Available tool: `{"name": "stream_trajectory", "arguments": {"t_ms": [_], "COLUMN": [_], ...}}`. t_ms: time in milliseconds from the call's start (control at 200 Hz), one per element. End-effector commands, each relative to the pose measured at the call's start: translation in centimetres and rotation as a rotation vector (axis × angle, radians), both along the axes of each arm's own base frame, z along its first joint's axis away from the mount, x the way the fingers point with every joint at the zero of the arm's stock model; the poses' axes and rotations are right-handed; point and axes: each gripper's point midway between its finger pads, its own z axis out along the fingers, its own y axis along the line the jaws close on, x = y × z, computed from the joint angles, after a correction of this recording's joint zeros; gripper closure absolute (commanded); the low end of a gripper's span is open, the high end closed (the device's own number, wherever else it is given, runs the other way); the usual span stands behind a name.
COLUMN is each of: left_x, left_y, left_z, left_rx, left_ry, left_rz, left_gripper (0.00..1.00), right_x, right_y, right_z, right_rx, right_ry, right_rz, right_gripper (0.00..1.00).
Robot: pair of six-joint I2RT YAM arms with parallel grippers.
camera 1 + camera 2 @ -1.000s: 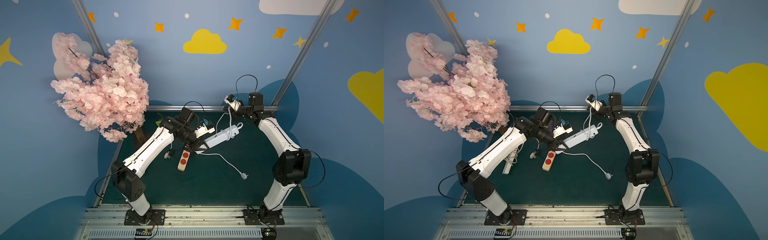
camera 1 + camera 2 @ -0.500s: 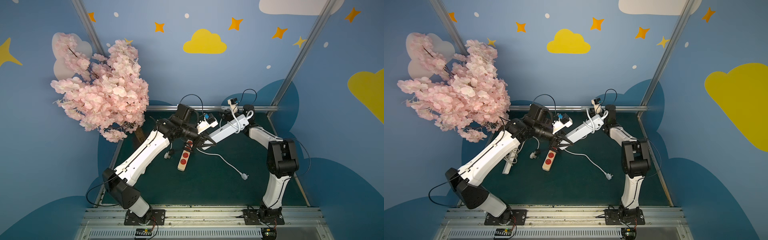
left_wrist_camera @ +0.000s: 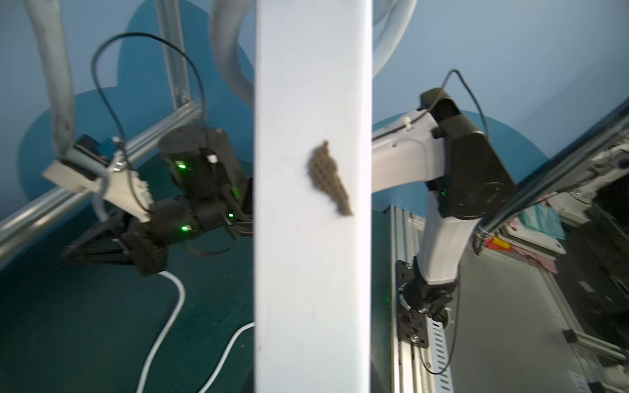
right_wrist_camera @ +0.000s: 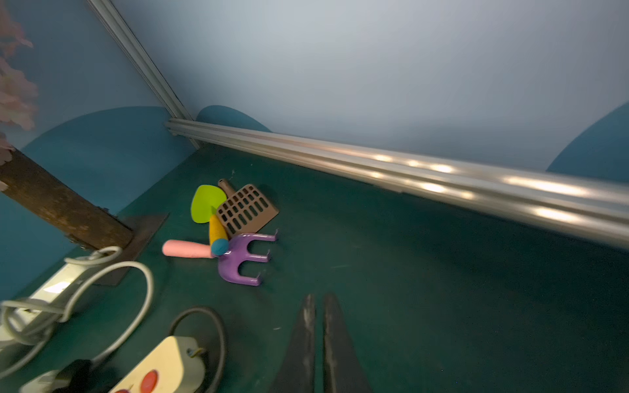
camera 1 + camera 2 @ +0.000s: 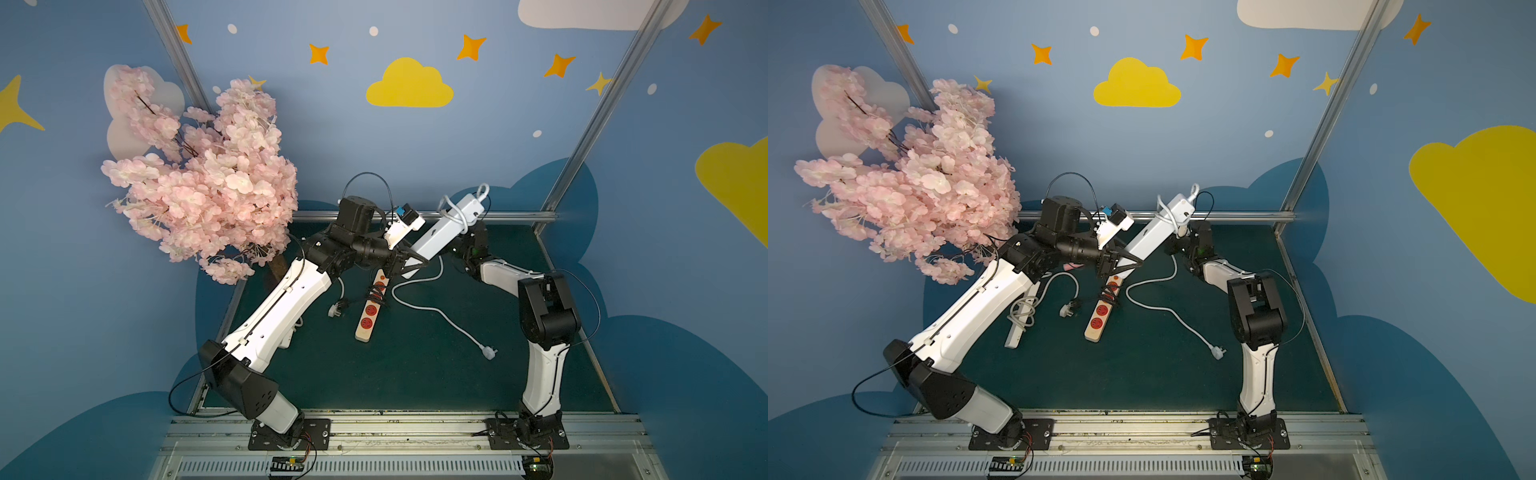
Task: Wrap the cord around the power strip
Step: Wrap the power cord around the power strip.
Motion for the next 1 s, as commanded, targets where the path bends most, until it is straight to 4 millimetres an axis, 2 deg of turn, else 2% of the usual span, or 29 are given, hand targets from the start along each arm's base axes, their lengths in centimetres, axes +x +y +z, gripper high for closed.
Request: {"name": "stream_trajectory", "arguments": {"t_ms": [0,145,245,365,466,571,706,791,906,991], "left_x": [5.9,12.8,15.8,18.3,18.8,17.4,13.4,10.1,5.2,0.7], "left_y": [3.6,10.4,13.6,15.9,17.2,16.5,12.2,9.7,6.9,5.1], "left_z": [3.6,2.4,0.9,-2.8,-6.6,-9.5,-12.5,-14.1,-16.4,-17.8], "left_rx": [-0.086,-0.080,0.006,0.248,0.467,0.577,0.729,0.751,0.782,0.786], "left_ry": [-0.112,-0.065,-0.078,-0.108,-0.105,-0.086,-0.105,-0.067,0.001,0.044], "left_rz": [0.239,0.555,0.694,0.800,0.824,0.753,0.537,0.387,0.164,-0.035], "left_gripper": [0.97,0.97,0.98,0.97,0.98,0.97,0.98,0.97,0.98,0.97], "right_x": [-1.9,-6.5,-9.9,-13.1,-14.3,-14.9,-15.7,-15.3,-13.6,-11.0], "right_y": [-0.7,-0.7,-1.0,-1.8,-3.4,-4.0,-3.5,-3.4,-3.7,-4.4], "right_z": [-2.0,-3.5,-4.2,-2.5,0.9,5.7,13.6,17.6,21.2,22.8], "right_rx": [-0.088,-0.339,-0.544,-0.774,-0.951,-1.053,-0.980,-0.920,-0.830,-0.761], "right_ry": [0.048,0.003,-0.051,-0.178,-0.281,-0.442,-0.634,-0.678,-0.684,-0.679], "right_rz": [-0.035,-0.029,-0.012,-0.024,-0.116,-0.158,-0.157,-0.133,-0.093,-0.074], "right_gripper": [1.00,1.00,1.00,1.00,1.00,1.00,1.00,1.00,1.00,1.00]}}
